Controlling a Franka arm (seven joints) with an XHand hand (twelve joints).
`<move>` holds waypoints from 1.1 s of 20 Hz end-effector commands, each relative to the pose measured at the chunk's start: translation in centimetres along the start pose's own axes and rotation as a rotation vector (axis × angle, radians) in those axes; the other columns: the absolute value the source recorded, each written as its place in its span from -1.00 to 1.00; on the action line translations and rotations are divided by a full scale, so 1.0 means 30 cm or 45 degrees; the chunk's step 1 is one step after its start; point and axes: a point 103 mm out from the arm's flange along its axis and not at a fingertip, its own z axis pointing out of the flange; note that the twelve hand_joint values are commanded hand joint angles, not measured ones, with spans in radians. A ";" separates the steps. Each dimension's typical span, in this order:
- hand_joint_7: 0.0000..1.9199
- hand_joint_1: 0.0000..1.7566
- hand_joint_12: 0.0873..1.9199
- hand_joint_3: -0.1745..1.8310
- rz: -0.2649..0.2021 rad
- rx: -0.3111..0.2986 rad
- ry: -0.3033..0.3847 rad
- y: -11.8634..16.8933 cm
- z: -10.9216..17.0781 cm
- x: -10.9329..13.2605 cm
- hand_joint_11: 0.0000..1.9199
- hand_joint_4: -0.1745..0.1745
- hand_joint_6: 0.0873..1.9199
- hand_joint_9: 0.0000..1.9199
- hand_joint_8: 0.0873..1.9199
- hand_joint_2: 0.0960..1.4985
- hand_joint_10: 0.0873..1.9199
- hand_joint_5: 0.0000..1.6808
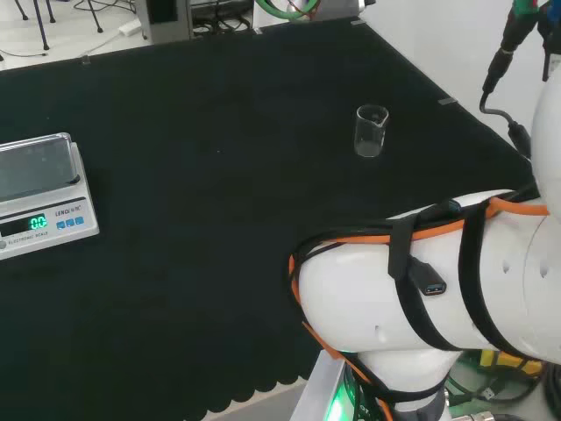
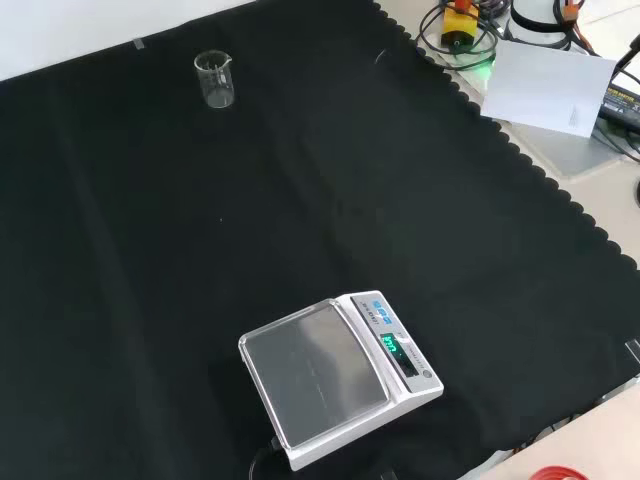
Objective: Pick up the beaker.
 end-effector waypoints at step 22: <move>-0.84 -0.38 0.63 -0.69 0.227 -0.008 -0.071 0.310 0.472 -0.474 -0.99 0.13 -1.00 -0.64 -0.34 -0.15 -0.21 -0.83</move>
